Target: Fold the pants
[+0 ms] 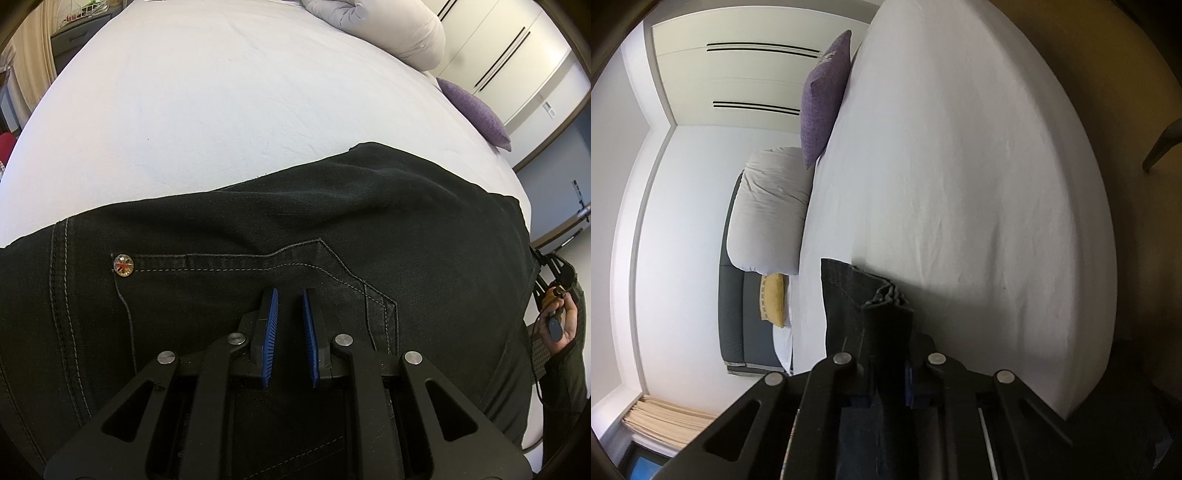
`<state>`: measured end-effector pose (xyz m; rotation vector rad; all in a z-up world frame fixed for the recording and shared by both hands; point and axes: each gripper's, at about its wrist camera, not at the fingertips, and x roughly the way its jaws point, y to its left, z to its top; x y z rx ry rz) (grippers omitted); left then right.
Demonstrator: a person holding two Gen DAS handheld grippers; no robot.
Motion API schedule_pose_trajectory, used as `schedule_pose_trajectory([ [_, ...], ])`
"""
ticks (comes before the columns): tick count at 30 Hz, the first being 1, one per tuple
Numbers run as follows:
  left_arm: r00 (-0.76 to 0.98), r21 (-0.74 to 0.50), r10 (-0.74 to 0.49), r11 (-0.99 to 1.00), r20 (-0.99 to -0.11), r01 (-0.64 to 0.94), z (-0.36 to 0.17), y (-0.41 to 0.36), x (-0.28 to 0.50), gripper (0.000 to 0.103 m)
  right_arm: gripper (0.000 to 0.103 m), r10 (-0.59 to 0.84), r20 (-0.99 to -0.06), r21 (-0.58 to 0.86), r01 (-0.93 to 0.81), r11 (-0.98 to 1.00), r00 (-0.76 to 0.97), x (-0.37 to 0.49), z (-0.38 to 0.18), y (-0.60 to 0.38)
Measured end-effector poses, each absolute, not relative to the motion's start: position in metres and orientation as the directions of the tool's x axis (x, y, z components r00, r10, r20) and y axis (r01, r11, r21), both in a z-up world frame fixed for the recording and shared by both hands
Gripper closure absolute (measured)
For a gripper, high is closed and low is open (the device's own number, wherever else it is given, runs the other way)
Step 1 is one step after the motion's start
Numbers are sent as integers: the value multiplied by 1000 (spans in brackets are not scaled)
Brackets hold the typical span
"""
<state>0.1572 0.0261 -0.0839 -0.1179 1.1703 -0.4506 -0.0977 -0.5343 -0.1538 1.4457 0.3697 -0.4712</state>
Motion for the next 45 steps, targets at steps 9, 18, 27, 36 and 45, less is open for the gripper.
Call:
schedule_pose_trajectory([
  [9,312,-325,-405,904,-859,278,-82,26,157,89,93,-96,-567,793,573,205,818,-93,-125,-525],
  [18,311,-346,-416,902,-855,257,-81,31,158,89,94,-20,-709,363,390,846,705,-15,-27,-376],
  [27,278,-558,-586,810,-762,178,-63,37,148,84,93,-123,-876,-138,2,990,466,22,-100,-194],
  [36,178,-815,-821,566,-542,126,-54,-12,158,11,94,-122,-798,-160,-12,987,591,9,-57,-183],
  [45,61,-868,-871,491,-487,71,-71,-43,183,11,93,-56,-776,-178,-132,975,628,-11,-48,-122],
])
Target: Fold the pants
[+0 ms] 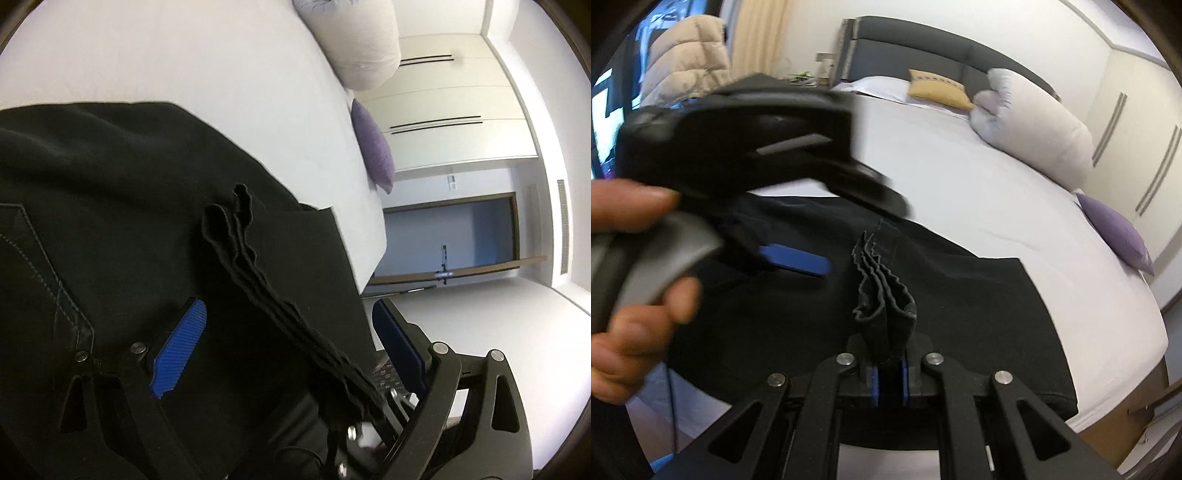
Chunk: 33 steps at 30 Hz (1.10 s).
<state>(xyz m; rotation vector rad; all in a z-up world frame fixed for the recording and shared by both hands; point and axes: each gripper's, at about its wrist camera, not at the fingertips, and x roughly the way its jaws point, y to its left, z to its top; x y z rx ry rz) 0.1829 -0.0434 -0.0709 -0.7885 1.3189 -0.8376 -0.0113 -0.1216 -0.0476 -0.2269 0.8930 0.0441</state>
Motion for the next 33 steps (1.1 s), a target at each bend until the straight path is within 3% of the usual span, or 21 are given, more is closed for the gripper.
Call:
schedule_pose_trajectory([
  [3,51,-873,-873,488,-486,31,-82,-45,193,22,93,-35,-777,-183,-172,968,628,-16,-50,-108],
  [6,27,-844,-846,533,-532,64,-84,-46,198,77,93,-19,-772,-200,-214,956,636,-16,-48,-94],
  [10,37,-797,-806,590,-590,129,-79,-40,201,92,93,-5,-765,-223,-258,940,644,-18,-46,-79],
  [18,75,-716,-740,667,-669,206,-60,-11,208,92,93,46,-761,-235,-341,910,647,-21,-44,-50],
  [30,68,-649,-676,728,-734,222,-86,-17,204,92,91,41,-810,-226,-375,899,586,-17,-72,-30],
  [33,60,-658,-681,724,-730,205,-96,-3,200,91,78,85,-857,-143,-392,909,509,-7,-83,-29],
])
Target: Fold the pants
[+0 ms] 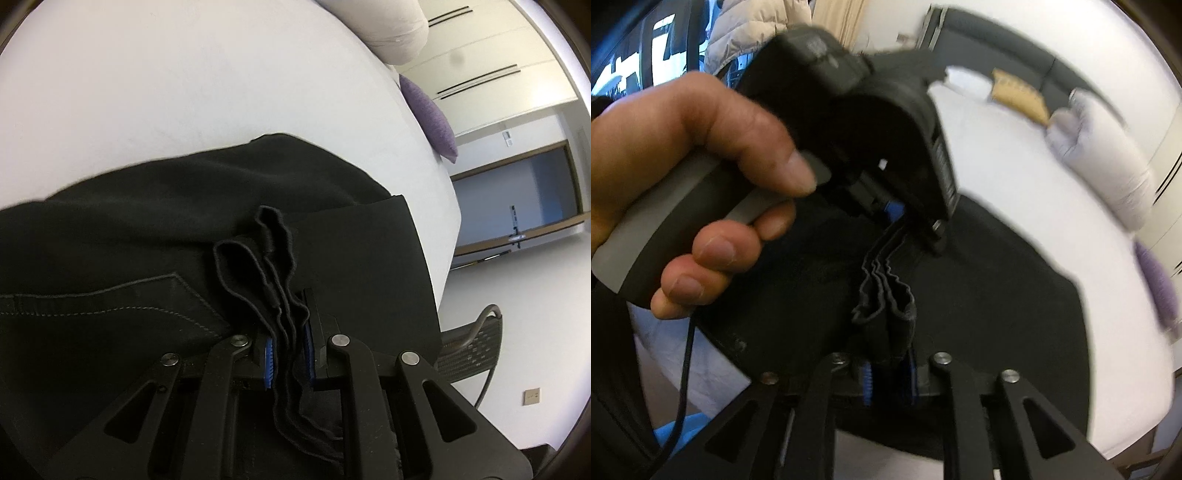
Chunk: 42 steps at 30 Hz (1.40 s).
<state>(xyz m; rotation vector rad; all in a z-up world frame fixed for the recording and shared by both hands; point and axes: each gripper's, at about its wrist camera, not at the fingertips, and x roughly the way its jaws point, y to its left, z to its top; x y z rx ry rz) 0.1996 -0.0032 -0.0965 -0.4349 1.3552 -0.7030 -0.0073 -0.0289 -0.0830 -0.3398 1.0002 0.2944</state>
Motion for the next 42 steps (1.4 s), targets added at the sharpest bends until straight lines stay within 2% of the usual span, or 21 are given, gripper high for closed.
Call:
schedule_pose_trajectory([
  [4,80,-631,-656,747,-750,210,-92,10,193,90,47,223,-872,50,-374,926,436,-11,-75,-46],
  [5,87,-617,-644,757,-760,217,-89,13,190,90,46,277,-868,124,-359,925,412,-12,-70,-56],
  [7,139,-507,-544,831,-828,229,-77,21,185,90,46,362,-853,247,-319,915,377,-14,-62,-75],
  [9,197,-426,-470,876,-861,227,-65,30,180,90,48,455,-810,391,-239,889,369,-11,-49,-116],
  [13,268,-437,-502,858,-822,269,-37,16,169,90,74,516,-742,549,-53,834,429,13,-43,-207],
  [14,268,-429,-507,852,-819,300,-34,4,164,90,76,537,-720,592,-15,806,440,24,-45,-231],
  [17,232,-386,-502,829,-833,404,-41,-39,146,90,80,626,-631,705,3,709,457,60,-55,-279],
  [20,160,-375,-474,827,-866,420,-74,-67,135,90,80,732,-551,807,33,590,400,95,-85,-298],
  [24,190,-398,-506,818,-841,415,-90,-61,123,90,80,756,-565,819,116,561,331,136,-135,-303],
  [25,181,-411,-515,814,-838,411,-91,-60,123,90,84,763,-564,823,145,549,316,142,-145,-307],
  [26,171,-419,-520,810,-837,410,-92,-59,124,90,95,760,-578,816,176,551,298,147,-158,-309],
  [27,167,-420,-520,809,-837,412,-93,-60,125,90,102,764,-582,813,201,547,279,147,-171,-310],
  [28,167,-417,-518,809,-839,413,-94,-60,126,90,103,776,-562,827,212,521,287,144,-175,-313],
  [29,171,-411,-514,812,-841,415,-94,-62,125,90,103,786,-545,838,218,500,292,144,-175,-316],
  [32,185,-403,-510,815,-840,416,-95,-69,124,90,101,778,-572,821,184,541,261,122,-165,-309],
  [36,179,-443,-541,803,-821,398,-99,-61,121,90,101,786,-589,808,136,573,190,86,-155,-294],
  [42,203,-440,-549,801,-811,407,-99,-26,119,90,100,794,-574,818,184,545,200,36,-149,-287],
])
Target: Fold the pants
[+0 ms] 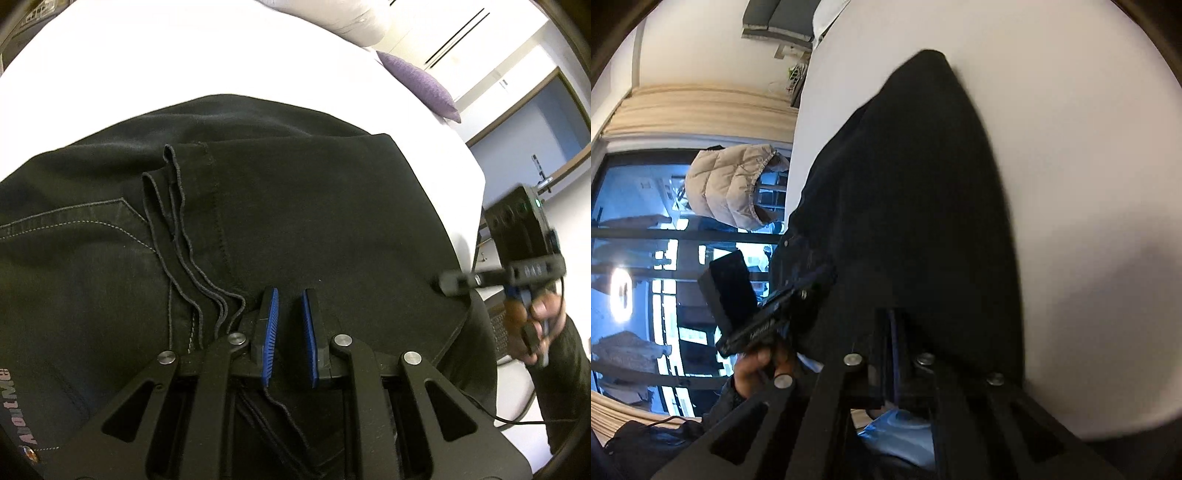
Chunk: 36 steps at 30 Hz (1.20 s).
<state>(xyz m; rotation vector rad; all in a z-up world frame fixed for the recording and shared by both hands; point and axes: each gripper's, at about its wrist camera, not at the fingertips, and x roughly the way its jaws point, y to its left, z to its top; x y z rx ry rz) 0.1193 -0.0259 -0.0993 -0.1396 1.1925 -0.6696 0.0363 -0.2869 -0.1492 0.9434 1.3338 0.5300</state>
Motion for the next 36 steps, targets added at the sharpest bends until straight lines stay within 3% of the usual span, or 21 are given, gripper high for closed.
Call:
schedule_pose_trajectory([
  [3,241,-417,-535,813,-810,406,-90,-15,104,90,97,755,-614,789,212,577,229,15,-142,-290],
  [4,256,-410,-531,818,-808,403,-81,-14,100,90,83,729,-627,779,210,591,274,10,-131,-293],
  [5,275,-410,-533,820,-800,399,-73,-7,95,90,56,722,-621,783,200,588,305,6,-124,-299],
  [7,328,-435,-556,819,-764,375,-56,16,78,90,35,730,-547,829,145,539,410,5,-96,-297],
  [8,353,-448,-565,818,-746,360,-49,26,72,90,31,743,-492,857,103,505,454,7,-85,-293],
  [11,452,-498,-575,818,-682,290,-26,76,48,89,31,811,-354,911,-26,412,465,34,-63,-262],
  [13,533,-541,-564,812,-630,220,-15,115,31,89,31,835,-331,918,-56,393,439,51,-65,-240],
  [15,599,-595,-542,793,-590,131,-13,156,14,72,31,874,-284,941,-60,333,395,73,-81,-212],
  [16,626,-622,-520,780,-581,71,-14,176,6,33,31,886,-271,952,-33,305,378,79,-97,-205],
  [17,659,-648,-495,762,-567,15,-17,195,-4,4,28,888,-282,953,1,303,363,85,-110,-199],
  [18,705,-676,-458,735,-542,-42,-20,215,-17,3,31,876,-344,938,68,341,338,92,-133,-191],
  [19,736,-702,-429,706,-523,-88,-22,236,-26,3,46,852,-424,906,151,396,308,95,-156,-186],
  [20,744,-722,-420,681,-520,-121,-27,249,-32,3,79,817,-494,869,200,452,298,97,-169,-184],
  [21,742,-737,-415,658,-526,-155,-32,261,-36,3,80,799,-515,857,212,470,309,95,-172,-185],
  [22,746,-744,-403,642,-531,-183,-36,270,-40,3,73,816,-476,879,214,427,327,93,-171,-186],
  [25,749,-783,-413,581,-518,-222,-50,287,-41,3,32,835,-402,915,185,358,375,89,-150,-187],
  [26,738,-794,-422,554,-527,-250,-58,290,-38,3,24,835,-392,920,169,354,386,91,-144,-184],
  [36,722,-888,-521,319,-456,-331,-125,295,-19,3,23,890,-232,973,83,217,392,92,-117,-165],
])
